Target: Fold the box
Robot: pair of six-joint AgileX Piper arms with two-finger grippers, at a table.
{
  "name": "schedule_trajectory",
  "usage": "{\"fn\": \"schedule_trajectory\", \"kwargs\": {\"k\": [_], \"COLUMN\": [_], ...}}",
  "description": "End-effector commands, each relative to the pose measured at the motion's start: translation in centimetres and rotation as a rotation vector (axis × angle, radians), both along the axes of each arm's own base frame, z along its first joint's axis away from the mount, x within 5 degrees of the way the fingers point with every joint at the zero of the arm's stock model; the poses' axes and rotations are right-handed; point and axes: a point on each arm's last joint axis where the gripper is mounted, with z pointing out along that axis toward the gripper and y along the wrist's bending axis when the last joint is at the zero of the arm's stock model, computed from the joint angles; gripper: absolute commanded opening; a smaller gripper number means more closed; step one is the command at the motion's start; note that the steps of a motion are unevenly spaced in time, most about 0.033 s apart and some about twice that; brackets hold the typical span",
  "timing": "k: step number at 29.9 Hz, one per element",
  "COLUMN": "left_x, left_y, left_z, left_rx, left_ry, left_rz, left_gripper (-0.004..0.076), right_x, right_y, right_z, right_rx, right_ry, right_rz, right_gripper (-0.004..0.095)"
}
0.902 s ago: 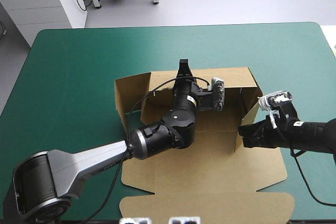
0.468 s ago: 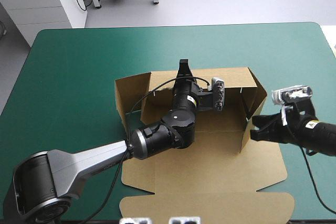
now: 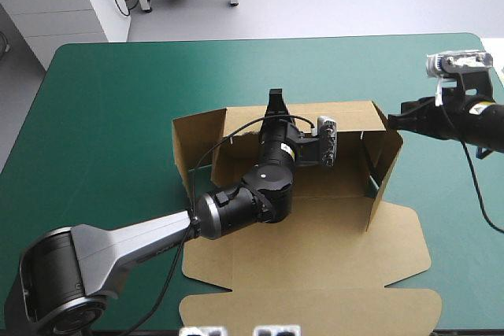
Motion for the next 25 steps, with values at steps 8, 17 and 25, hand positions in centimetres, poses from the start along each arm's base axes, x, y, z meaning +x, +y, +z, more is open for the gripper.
{"fn": "schedule_trajectory", "kwargs": {"k": [8,17,25], "left_x": [-0.4,-0.3,-0.3], "left_y": [-0.3,-0.3,-0.2], "left_z": [1.5,1.3,1.3], "left_rx": [-0.048,-0.039,-0.033], "left_ry": [-0.031,-0.028,-0.030], "left_rz": [-0.028,-0.016,-0.005], "left_gripper": [-0.0008,-0.0008,-0.0008], "right_x": [6.8,5.1,3.2], "right_y": [-0.7,-0.1,0.8], "right_z": [-4.2,-7.7,-9.0], "right_rx": [0.025,0.042,0.076], "right_ry": [0.126,0.191,0.154], "right_rz": [-0.008,0.067,0.151], "right_gripper": [-0.0014,-0.0014,-0.0014]}}
